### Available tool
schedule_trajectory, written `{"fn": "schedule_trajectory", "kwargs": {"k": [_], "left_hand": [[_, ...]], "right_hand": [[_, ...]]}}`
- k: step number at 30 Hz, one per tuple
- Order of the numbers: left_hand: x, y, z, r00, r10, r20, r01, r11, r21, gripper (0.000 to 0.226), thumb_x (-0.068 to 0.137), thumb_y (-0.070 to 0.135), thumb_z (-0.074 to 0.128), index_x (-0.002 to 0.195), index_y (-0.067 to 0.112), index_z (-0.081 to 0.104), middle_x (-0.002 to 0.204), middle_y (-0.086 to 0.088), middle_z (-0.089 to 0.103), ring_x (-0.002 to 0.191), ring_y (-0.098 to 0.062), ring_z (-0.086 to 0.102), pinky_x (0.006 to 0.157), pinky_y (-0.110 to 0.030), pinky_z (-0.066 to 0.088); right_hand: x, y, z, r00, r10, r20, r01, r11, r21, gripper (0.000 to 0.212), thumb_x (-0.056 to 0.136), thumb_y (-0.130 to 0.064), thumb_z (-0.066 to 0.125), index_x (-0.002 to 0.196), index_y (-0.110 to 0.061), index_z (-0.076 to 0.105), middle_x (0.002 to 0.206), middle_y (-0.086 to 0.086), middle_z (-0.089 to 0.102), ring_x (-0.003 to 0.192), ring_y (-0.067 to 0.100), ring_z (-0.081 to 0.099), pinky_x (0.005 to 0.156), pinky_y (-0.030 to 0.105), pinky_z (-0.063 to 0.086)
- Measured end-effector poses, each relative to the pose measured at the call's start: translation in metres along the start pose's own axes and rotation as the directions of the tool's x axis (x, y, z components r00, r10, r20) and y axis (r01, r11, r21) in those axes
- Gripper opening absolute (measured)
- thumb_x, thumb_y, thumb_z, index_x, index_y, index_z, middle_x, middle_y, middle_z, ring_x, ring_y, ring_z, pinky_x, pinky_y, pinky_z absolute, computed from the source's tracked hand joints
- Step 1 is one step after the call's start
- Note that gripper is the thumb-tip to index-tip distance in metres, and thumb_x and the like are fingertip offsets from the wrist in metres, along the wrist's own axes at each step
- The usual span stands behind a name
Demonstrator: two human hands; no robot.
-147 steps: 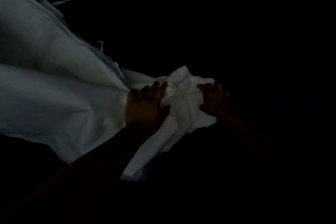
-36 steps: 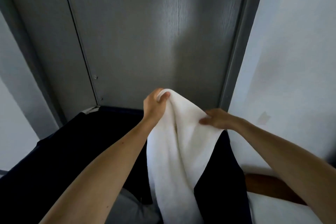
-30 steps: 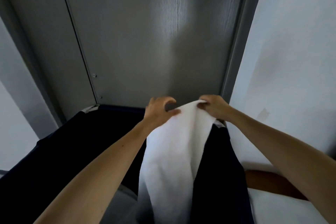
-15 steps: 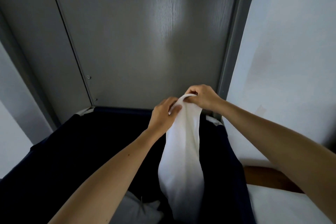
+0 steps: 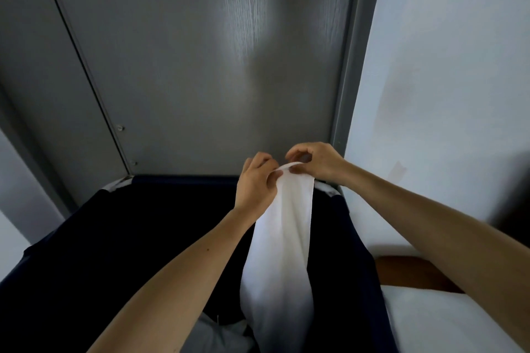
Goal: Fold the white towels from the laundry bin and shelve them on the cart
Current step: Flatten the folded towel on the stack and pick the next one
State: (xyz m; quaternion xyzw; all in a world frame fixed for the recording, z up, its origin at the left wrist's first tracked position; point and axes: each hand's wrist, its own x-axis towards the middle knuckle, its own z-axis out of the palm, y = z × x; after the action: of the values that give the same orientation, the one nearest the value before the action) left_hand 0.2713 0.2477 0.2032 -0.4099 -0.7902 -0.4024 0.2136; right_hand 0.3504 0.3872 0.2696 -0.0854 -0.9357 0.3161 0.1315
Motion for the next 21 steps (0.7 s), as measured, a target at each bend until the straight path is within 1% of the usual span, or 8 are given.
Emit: {"fn": "schedule_trajectory", "kwargs": {"k": [3, 6, 8, 11, 13, 15, 17, 21], "left_hand": [[-0.003, 0.001, 0.005, 0.992, -0.117, 0.054, 0.121, 0.989, -0.082, 0.008, 0.087, 0.005, 0.061, 0.079, 0.004, 0.059, 0.089, 0.009, 0.046, 0.069, -0.012, 0.045, 0.059, -0.014, 0.028], [-0.005, -0.001, 0.006, 0.994, -0.084, 0.066, 0.088, 0.994, -0.058, 0.012, 0.086, 0.005, 0.063, 0.075, 0.004, 0.056, 0.085, 0.009, 0.045, 0.062, -0.013, 0.041, 0.054, -0.012, 0.027], [-0.008, -0.005, 0.004, 0.992, -0.067, 0.111, 0.073, 0.996, -0.049, 0.018, 0.087, 0.006, 0.062, 0.072, 0.004, 0.052, 0.083, 0.009, 0.045, 0.062, -0.014, 0.041, 0.055, -0.019, 0.03], [-0.012, -0.005, 0.004, 0.967, -0.196, 0.163, 0.211, 0.974, -0.078, 0.037, 0.089, -0.002, 0.052, 0.061, 0.015, 0.036, 0.072, 0.009, 0.041, 0.065, -0.012, 0.043, 0.056, -0.016, 0.032], [-0.003, 0.0, 0.004, 0.941, -0.329, 0.075, 0.337, 0.927, -0.162, 0.04, 0.087, -0.006, 0.049, 0.06, 0.016, 0.029, 0.061, 0.006, 0.036, 0.06, -0.007, 0.041, 0.051, -0.014, 0.031], [0.005, 0.0, 0.003, 0.928, -0.36, 0.09, 0.371, 0.913, -0.168, 0.039, 0.088, 0.0, 0.056, 0.06, 0.016, 0.032, 0.055, 0.003, 0.035, 0.053, -0.004, 0.037, 0.054, -0.007, 0.032], [-0.003, -0.014, 0.006, 0.901, -0.345, 0.264, 0.374, 0.925, -0.064, 0.033, 0.088, 0.013, 0.062, 0.062, 0.015, 0.041, 0.058, -0.002, 0.045, 0.059, -0.011, 0.044, 0.056, -0.018, 0.031], [-0.044, -0.037, 0.017, 0.736, -0.378, 0.562, 0.408, 0.91, 0.078, 0.026, 0.089, 0.03, 0.062, 0.067, 0.026, 0.049, 0.074, 0.002, 0.06, 0.07, -0.015, 0.059, 0.069, -0.032, 0.05]], "right_hand": [[-0.006, 0.008, 0.009, 0.999, 0.036, 0.013, -0.036, 0.999, 0.006, 0.013, 0.085, -0.017, 0.066, 0.098, -0.014, 0.069, 0.09, -0.008, 0.061, 0.081, 0.002, 0.056, 0.072, 0.012, 0.042], [-0.009, 0.018, 0.02, 0.998, 0.048, -0.052, -0.048, 0.999, 0.003, 0.01, 0.085, -0.015, 0.067, 0.092, -0.013, 0.072, 0.083, -0.008, 0.061, 0.068, -0.002, 0.054, 0.064, 0.007, 0.041], [-0.007, 0.017, 0.02, 0.983, 0.078, -0.168, -0.058, 0.991, 0.122, 0.009, 0.085, -0.009, 0.065, 0.084, -0.012, 0.073, 0.069, -0.004, 0.062, 0.053, -0.004, 0.054, 0.059, 0.009, 0.043], [0.001, 0.005, 0.009, 0.965, 0.108, -0.239, -0.049, 0.969, 0.241, 0.01, 0.088, -0.01, 0.062, 0.081, -0.008, 0.069, 0.058, -0.002, 0.057, 0.04, -0.002, 0.047, 0.053, 0.005, 0.041], [0.005, 0.003, 0.009, 0.989, 0.097, -0.109, -0.08, 0.986, 0.149, 0.01, 0.087, -0.015, 0.063, 0.082, -0.008, 0.068, 0.06, 0.0, 0.059, 0.044, -0.001, 0.05, 0.057, 0.007, 0.043], [-0.002, 0.016, 0.019, 0.986, 0.155, 0.063, -0.157, 0.987, 0.028, 0.01, 0.086, -0.018, 0.064, 0.084, -0.009, 0.07, 0.064, 0.001, 0.061, 0.053, 0.004, 0.054, 0.066, 0.015, 0.046], [-0.015, 0.036, 0.038, 0.953, 0.216, 0.211, -0.201, 0.976, -0.087, 0.009, 0.085, -0.016, 0.063, 0.086, -0.011, 0.071, 0.066, -0.006, 0.061, 0.056, -0.001, 0.055, 0.067, 0.015, 0.046], [-0.028, 0.063, 0.057, 0.886, 0.315, 0.341, -0.319, 0.947, -0.047, 0.008, 0.087, -0.012, 0.06, 0.084, -0.015, 0.068, 0.078, -0.002, 0.063, 0.071, 0.008, 0.06, 0.061, 0.017, 0.049]]}}
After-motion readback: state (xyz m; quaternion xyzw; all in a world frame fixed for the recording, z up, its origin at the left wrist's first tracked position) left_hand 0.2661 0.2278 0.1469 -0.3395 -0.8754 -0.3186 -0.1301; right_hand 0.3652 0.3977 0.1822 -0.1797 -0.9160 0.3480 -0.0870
